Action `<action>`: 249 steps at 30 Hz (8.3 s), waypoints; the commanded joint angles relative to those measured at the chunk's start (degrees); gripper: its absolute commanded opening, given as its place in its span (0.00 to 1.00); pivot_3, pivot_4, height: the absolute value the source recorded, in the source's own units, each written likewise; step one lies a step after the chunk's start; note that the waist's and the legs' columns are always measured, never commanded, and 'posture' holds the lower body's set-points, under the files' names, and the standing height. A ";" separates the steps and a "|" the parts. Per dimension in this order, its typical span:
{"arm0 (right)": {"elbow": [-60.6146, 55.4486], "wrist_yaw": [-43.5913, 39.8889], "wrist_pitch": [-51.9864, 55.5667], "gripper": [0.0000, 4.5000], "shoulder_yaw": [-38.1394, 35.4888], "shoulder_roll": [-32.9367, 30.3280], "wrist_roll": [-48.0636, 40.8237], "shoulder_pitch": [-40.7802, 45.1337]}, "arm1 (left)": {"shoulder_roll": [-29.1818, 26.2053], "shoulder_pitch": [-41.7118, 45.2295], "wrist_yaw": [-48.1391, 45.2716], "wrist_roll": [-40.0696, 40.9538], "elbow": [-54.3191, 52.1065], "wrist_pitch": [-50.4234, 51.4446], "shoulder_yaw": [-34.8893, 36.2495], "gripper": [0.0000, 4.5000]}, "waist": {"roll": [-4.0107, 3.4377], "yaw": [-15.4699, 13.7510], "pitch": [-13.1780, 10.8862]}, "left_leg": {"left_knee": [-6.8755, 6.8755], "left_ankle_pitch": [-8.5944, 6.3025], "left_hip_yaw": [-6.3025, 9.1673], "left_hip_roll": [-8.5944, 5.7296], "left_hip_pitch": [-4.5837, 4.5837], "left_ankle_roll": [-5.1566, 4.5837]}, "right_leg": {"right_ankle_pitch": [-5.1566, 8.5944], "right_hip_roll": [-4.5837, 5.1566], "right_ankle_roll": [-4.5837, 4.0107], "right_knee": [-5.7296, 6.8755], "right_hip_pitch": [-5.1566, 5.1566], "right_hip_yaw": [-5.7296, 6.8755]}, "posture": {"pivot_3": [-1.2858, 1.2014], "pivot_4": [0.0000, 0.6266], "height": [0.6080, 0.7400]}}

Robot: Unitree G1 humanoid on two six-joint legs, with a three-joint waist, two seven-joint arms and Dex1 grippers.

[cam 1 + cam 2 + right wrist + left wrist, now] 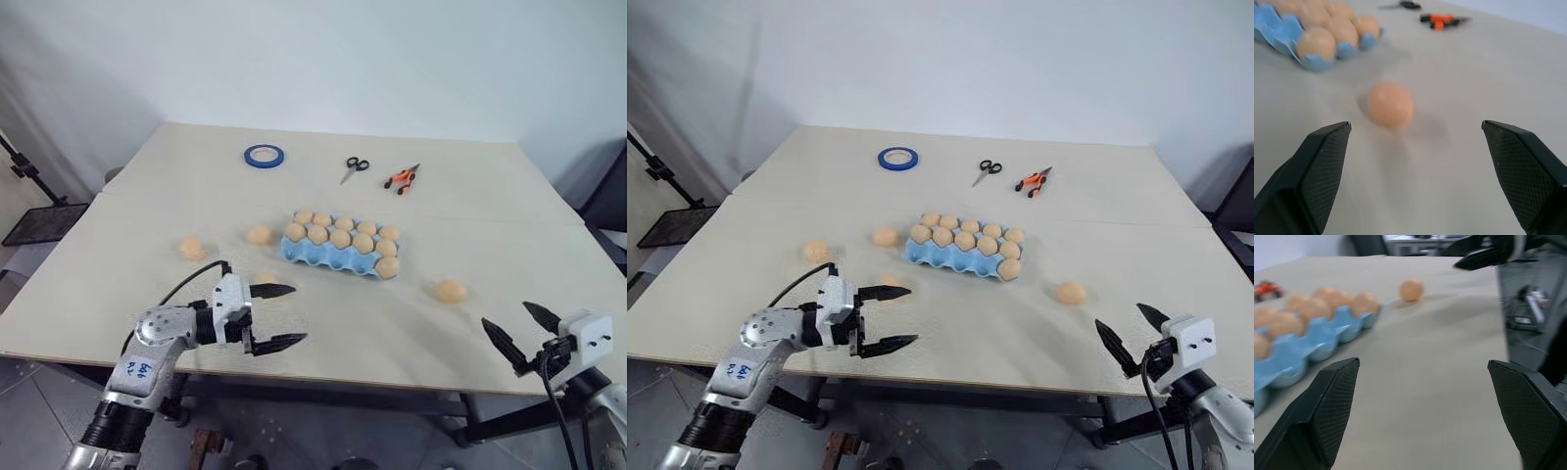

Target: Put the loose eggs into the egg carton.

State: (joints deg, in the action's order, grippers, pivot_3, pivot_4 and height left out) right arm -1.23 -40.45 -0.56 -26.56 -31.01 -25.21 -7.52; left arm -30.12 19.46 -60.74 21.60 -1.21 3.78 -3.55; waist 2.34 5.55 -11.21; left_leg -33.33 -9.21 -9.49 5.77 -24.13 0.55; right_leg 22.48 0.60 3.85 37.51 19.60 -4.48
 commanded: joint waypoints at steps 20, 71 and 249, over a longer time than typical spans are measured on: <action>37.20 -5.81 0.57 0.91 19.16 -1.45 12.56 39.68 | 0.19 -0.52 0.87 -0.41 -1.77 -1.74 1.20 1.00 | -0.13 -0.62 -0.06 | -0.44 -0.05 0.10 -0.03 -0.14 0.03 | 0.32 -0.01 0.25 0.06 -0.04 0.08 | 0.52 0.24 1.00; 16.14 -17.18 4.86 0.99 24.77 5.36 5.80 45.40 | -2.17 -12.35 18.50 2.27 -10.81 6.04 18.58 1.00 | -0.17 -0.52 -0.09 | -0.50 -0.47 -0.11 0.05 -0.16 0.19 | 0.59 0.01 0.33 0.18 0.05 0.48 | 0.52 0.24 1.00; -9.14 -3.51 -6.54 1.00 21.18 11.29 0.60 12.42 | 19.84 43.70 10.85 -16.89 67.53 -16.06 6.92 0.81 | -0.08 -3.09 -0.11 | -1.29 -0.55 0.29 -0.04 -0.31 0.19 | 0.90 0.00 0.41 0.75 -0.12 0.97 | 0.52 0.24 1.00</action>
State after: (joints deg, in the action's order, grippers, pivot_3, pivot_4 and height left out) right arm -7.85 -44.30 -6.19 -4.86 -19.81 -24.04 5.32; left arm -10.80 60.83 -49.53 4.68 66.36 -11.56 3.45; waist 2.25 2.46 -11.32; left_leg -34.63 -9.77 -9.20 5.72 -24.44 0.74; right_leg 23.38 0.61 4.26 38.27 19.49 -3.51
